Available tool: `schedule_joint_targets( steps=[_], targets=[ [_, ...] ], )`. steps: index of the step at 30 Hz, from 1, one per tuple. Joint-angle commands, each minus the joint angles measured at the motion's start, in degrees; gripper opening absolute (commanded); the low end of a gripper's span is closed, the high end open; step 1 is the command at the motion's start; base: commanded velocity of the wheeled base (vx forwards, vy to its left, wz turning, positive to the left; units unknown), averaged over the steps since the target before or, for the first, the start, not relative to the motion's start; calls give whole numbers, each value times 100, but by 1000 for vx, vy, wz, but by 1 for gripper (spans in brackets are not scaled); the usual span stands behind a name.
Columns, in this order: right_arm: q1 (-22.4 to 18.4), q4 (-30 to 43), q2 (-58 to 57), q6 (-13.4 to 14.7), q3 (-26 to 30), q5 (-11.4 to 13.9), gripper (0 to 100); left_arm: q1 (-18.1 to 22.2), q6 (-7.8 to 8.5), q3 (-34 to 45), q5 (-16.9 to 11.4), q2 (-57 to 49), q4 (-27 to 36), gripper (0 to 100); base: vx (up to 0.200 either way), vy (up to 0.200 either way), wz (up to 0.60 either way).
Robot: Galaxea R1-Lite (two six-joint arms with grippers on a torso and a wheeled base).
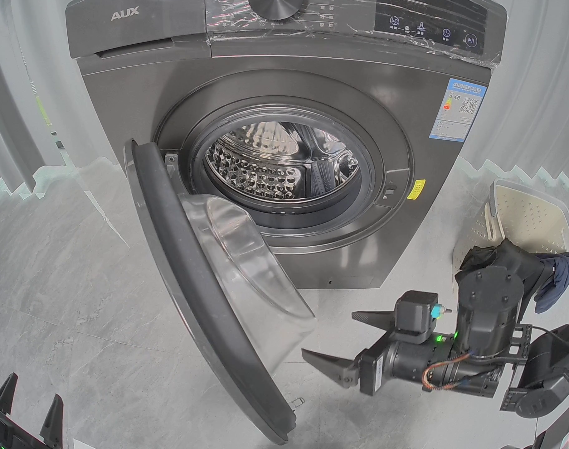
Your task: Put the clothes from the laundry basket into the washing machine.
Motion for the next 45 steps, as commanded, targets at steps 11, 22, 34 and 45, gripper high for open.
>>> schedule_joint_targets(
  steps=[11, 22, 34, 45],
  targets=[
    [-1372, 7, 1069, -84, -1045, -242, 100, -2, -2, 92, 4, -77, 2, 100, 0, 0, 0],
    [-950, 25, 1464, -84, -1194, -242, 100, -2, -11, 92, 4, -77, 2, 100, 0, 0, 0],
    [-554, -81, 1526, -40, -1194, -242, 100, -2, -2, 92, 4, -77, 2, 100, 0, 0, 0],
    [-581, -28, 1939, -40, -1528, -268, 100, 7, -2, 92, 13, -77, 2, 100, -73, 0, 0]
  ],
)
